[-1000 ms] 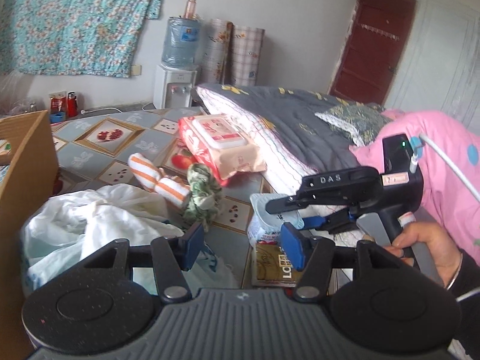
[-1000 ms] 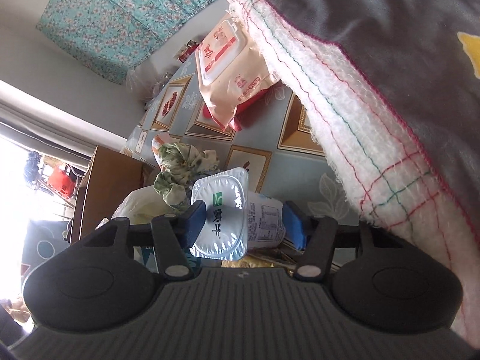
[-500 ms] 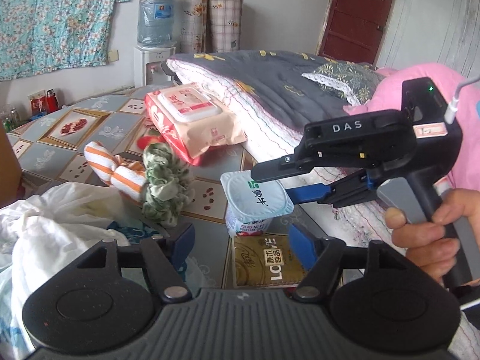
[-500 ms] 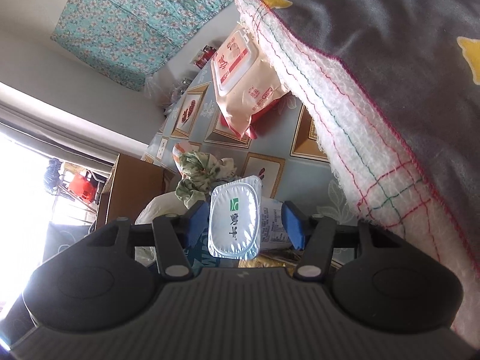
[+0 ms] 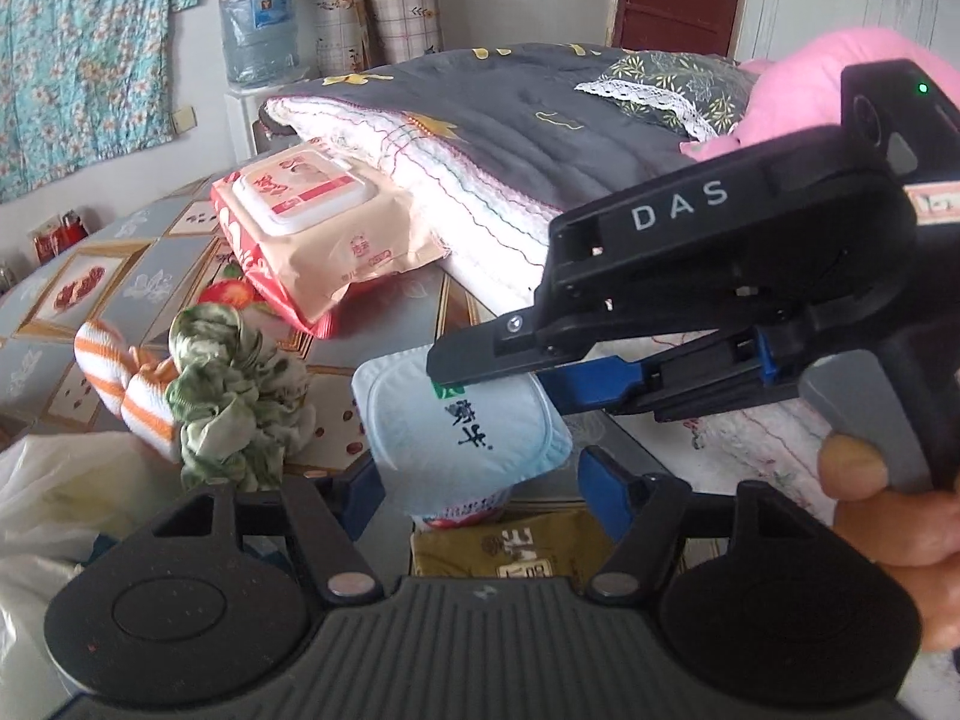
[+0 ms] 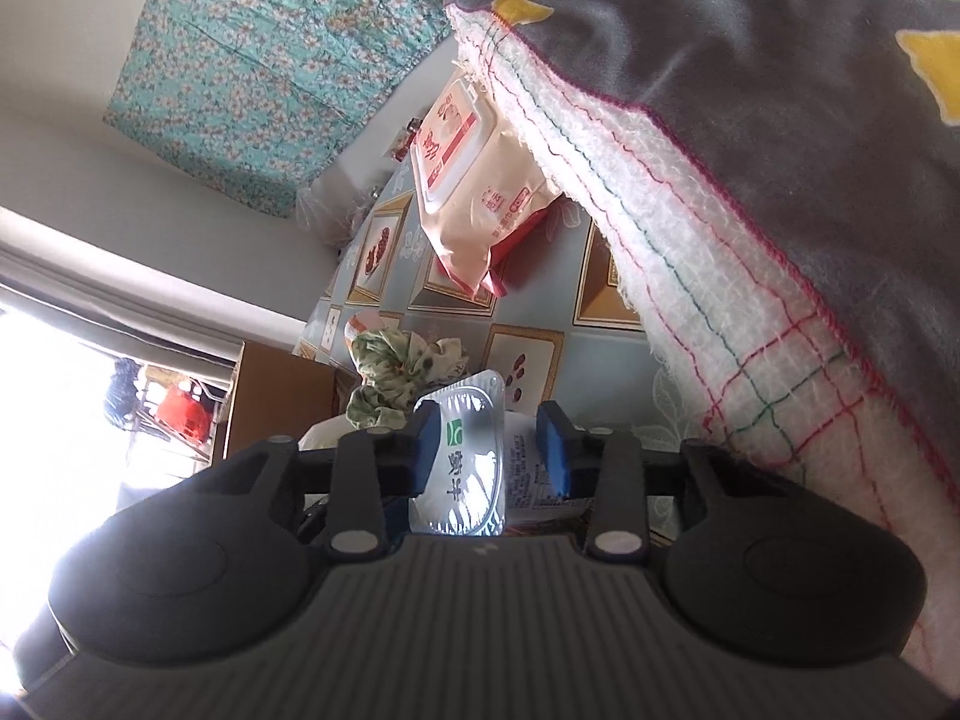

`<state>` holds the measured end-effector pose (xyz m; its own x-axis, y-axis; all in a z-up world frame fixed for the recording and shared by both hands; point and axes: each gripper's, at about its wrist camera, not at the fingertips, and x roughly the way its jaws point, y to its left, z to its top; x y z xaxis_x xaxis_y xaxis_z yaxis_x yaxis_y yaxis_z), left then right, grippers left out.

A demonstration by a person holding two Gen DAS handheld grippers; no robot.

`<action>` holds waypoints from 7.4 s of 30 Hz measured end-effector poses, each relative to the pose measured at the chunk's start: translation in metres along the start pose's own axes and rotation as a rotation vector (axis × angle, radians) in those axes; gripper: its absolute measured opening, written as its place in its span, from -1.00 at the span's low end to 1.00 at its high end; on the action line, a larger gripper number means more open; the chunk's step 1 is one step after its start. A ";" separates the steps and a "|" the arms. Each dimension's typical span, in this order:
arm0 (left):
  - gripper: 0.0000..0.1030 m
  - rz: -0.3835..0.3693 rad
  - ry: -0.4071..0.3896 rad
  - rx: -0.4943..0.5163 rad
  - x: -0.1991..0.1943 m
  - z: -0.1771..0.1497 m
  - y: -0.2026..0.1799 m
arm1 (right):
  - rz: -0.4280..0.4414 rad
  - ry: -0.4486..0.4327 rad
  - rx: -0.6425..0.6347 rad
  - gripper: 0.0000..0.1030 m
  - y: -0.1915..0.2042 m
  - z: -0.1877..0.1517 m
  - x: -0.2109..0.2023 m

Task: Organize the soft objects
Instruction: 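Grasp the white yogurt cup with the right tool and lift it, then carry the yogurt cup with the right tool over the cardboard box, then lower the yogurt cup into the box and open the right tool, then move the right tool back to the pile over the green floral scrunchie, then grasp the green floral scrunchie with the right tool and lift it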

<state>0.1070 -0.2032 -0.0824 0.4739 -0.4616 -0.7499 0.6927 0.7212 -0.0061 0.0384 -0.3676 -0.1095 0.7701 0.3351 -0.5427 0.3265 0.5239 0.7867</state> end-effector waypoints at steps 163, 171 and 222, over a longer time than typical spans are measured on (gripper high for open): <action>-0.21 -0.080 -0.036 -0.144 -0.084 -0.078 0.006 | -0.221 0.211 -0.298 -0.29 0.037 -0.031 0.011; -0.03 -0.113 0.004 -0.175 -0.070 -0.072 0.007 | -0.169 0.256 -0.191 -0.26 0.023 -0.042 -0.008; 0.38 -0.090 0.011 -0.165 -0.060 -0.079 0.014 | -0.157 0.147 -0.446 -0.76 0.085 -0.003 -0.055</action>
<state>0.0453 -0.1251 -0.0896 0.4077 -0.5230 -0.7485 0.6327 0.7529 -0.1814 0.0219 -0.3394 -0.0135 0.6346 0.3155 -0.7055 0.1409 0.8504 0.5070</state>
